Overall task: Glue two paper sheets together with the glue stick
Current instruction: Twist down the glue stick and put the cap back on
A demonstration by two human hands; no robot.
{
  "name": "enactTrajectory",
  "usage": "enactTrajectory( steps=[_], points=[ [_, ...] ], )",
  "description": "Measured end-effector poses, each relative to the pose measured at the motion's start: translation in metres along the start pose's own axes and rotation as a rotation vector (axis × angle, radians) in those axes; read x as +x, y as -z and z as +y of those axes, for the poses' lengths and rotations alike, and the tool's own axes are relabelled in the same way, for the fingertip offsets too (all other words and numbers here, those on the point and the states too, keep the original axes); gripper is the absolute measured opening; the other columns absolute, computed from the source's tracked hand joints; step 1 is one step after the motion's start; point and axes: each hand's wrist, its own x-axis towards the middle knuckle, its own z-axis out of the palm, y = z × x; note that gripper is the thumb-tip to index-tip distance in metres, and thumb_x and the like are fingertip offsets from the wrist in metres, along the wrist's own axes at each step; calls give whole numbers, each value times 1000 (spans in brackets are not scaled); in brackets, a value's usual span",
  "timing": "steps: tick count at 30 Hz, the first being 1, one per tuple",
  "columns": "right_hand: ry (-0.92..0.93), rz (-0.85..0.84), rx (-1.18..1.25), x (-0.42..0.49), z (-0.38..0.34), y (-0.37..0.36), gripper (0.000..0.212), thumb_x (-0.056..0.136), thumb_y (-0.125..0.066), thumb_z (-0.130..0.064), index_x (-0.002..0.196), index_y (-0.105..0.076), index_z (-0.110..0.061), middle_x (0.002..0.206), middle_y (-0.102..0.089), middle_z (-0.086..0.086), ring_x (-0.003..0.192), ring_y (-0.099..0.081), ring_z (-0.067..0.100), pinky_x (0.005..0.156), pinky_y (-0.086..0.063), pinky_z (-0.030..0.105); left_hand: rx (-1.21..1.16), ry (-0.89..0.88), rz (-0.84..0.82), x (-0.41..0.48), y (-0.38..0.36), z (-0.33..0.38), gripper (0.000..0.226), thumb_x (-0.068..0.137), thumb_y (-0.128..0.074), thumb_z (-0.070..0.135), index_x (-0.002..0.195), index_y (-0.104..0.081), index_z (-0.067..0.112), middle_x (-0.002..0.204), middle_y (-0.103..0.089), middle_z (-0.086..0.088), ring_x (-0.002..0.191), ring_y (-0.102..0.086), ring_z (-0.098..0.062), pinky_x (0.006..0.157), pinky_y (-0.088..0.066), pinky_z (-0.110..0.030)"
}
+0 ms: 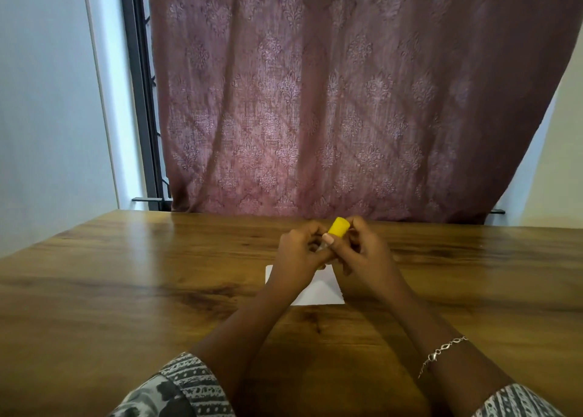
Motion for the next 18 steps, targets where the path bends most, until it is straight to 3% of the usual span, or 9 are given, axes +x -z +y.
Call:
enactTrajectory(
  steps=[1,3,6,8,15,18],
  points=[
    [-26,-16,44,0,1,-2,15,84,-58,-32,78,-48,-23,76,-58,26,56,-56,23,44,-46,29,9,2,-12,0,1,0,14,79,-67,9,89,-57,10,71,-59,6,63,-59,-5,57,-55,-21],
    [-47,13,7,2,7,0,17,84,-59,-29,76,-49,-19,72,-56,25,57,-54,24,49,-44,35,54,14,-76,-1,1,0,28,74,-74,15,93,-54,11,81,-63,4,74,-61,-8,64,-55,-21],
    [-97,105,-305,6,21,15,26,81,-62,-36,77,-50,-13,59,-50,3,59,-50,21,50,-36,33,329,56,-186,0,4,-4,60,74,-71,40,120,-46,12,122,-60,-5,109,-58,-20,87,-50,-35],
    [-174,126,-441,6,29,23,28,82,-61,-39,86,-54,-12,59,-45,-7,63,-50,17,47,-29,25,511,114,-250,0,7,-10,71,78,-61,51,132,-36,12,134,-52,-10,119,-51,-26,93,-46,-39],
    [-311,53,-490,5,38,25,26,83,-59,-42,83,-48,-18,62,-43,-10,62,-47,12,47,-27,21,663,241,-349,-1,11,-18,76,83,-46,59,141,-23,15,147,-36,-14,131,-39,-31,106,-35,-53],
    [-343,-4,-513,3,38,24,33,83,-58,-42,99,-55,-14,76,-56,-3,70,-53,13,54,-36,24,755,265,-372,-1,8,-18,76,84,-40,62,141,-22,16,150,-32,-10,135,-34,-30,111,-19,-61]
  ],
)
